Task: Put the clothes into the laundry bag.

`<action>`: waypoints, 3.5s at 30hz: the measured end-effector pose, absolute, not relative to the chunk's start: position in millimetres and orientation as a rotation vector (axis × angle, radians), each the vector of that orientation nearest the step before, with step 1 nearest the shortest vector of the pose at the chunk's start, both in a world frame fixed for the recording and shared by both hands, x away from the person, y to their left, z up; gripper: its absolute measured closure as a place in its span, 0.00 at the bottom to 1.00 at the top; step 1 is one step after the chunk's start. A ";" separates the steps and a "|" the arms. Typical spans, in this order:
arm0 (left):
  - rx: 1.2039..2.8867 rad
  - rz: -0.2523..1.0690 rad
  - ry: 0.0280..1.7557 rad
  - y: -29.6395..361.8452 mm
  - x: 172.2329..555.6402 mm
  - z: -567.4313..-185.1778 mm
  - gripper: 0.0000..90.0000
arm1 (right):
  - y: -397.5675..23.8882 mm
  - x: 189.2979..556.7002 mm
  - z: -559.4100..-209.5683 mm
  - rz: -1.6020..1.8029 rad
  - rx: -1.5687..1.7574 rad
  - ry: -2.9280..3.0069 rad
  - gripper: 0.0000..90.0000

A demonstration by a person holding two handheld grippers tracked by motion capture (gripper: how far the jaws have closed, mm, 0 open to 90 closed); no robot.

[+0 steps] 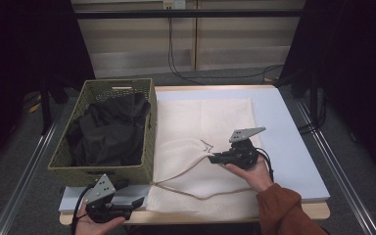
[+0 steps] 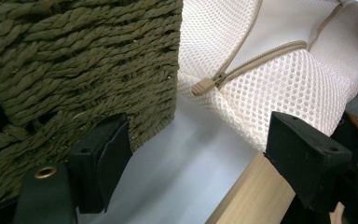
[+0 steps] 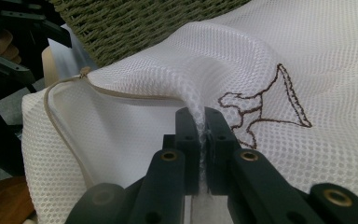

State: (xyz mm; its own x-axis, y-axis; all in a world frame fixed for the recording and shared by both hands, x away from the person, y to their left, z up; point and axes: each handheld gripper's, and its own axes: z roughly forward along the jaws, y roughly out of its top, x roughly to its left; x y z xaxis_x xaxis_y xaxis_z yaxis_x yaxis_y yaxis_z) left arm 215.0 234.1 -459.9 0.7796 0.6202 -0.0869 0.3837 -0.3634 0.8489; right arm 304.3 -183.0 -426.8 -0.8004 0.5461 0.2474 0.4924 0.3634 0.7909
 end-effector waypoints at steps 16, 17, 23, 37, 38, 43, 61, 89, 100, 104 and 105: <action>1.995 0.307 0.767 234.6 213.6 -459.9 0.23 | -185.0 305.0 -404.4 1.523 0.962 2.458 0.96; 1.993 0.306 0.764 234.8 213.7 -459.9 0.23 | -185.5 305.7 -403.3 1.529 0.959 2.452 0.96; 1.991 0.302 0.769 235.1 214.2 -459.7 0.23 | -186.8 310.3 -396.1 1.529 0.960 2.442 0.96; 1.931 0.306 0.747 236.9 208.4 -448.7 0.27 | -185.5 315.4 -393.6 1.585 0.957 2.417 0.97; 1.923 0.308 0.746 236.8 207.6 -446.4 0.27 | -185.0 315.5 -394.1 1.584 0.959 2.419 0.97; 1.905 0.327 0.718 236.3 203.1 -432.4 0.30 | -184.3 315.1 -395.2 1.573 0.952 2.435 0.97; 1.862 0.386 0.682 242.6 217.1 -386.7 0.30 | -183.7 315.4 -398.2 1.571 0.938 2.451 0.97; 1.954 0.503 0.761 256.3 302.6 -336.4 0.15 | -181.1 317.7 -401.6 1.547 0.938 2.477 0.97; 1.977 0.513 0.869 272.7 342.3 -340.8 0.13 | -181.3 318.2 -401.6 1.546 0.946 2.477 0.97; 1.974 0.510 0.936 277.7 355.4 -345.1 0.12 | -181.4 318.0 -401.8 1.541 0.947 2.481 0.97; 1.993 0.507 0.939 278.3 358.2 -347.2 0.11 | -181.5 317.9 -402.0 1.541 0.948 2.482 0.97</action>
State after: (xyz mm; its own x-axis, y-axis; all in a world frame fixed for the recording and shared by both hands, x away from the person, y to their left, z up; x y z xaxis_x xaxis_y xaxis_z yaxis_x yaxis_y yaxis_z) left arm 358.2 278.3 -347.2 0.6354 0.7722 0.0030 0.4263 -0.3540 0.8324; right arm 317.9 -181.5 -402.0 -0.8074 0.5332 0.2525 0.4628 0.3070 0.8316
